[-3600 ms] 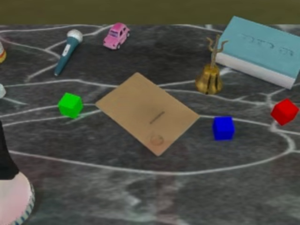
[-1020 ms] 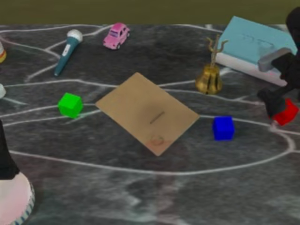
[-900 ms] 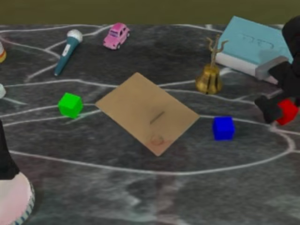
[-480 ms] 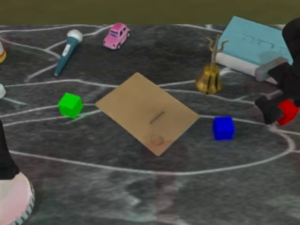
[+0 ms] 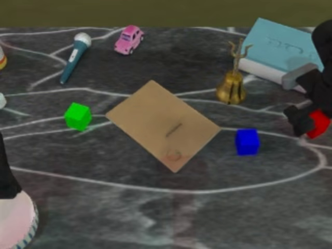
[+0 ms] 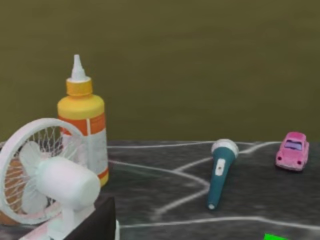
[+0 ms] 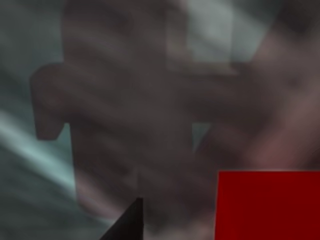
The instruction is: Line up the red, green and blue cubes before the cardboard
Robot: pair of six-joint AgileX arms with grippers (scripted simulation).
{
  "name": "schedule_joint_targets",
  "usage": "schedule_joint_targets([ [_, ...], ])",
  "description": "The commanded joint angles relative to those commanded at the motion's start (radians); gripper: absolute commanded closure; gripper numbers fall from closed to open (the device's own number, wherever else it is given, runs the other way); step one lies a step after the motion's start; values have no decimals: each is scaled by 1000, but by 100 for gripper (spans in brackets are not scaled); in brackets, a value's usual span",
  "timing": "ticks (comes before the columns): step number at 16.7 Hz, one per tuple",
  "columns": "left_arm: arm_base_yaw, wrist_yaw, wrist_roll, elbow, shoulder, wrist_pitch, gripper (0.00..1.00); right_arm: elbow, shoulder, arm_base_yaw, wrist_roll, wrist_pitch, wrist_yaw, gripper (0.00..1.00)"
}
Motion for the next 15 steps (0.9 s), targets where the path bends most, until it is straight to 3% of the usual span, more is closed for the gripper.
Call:
schedule_joint_targets([
  [4, 0, 0, 0, 0, 0, 0, 0, 0, 0, 0, 0, 0, 0, 98],
  [15, 0, 0, 0, 0, 0, 0, 0, 21, -43, 1, 9, -36, -13, 100],
])
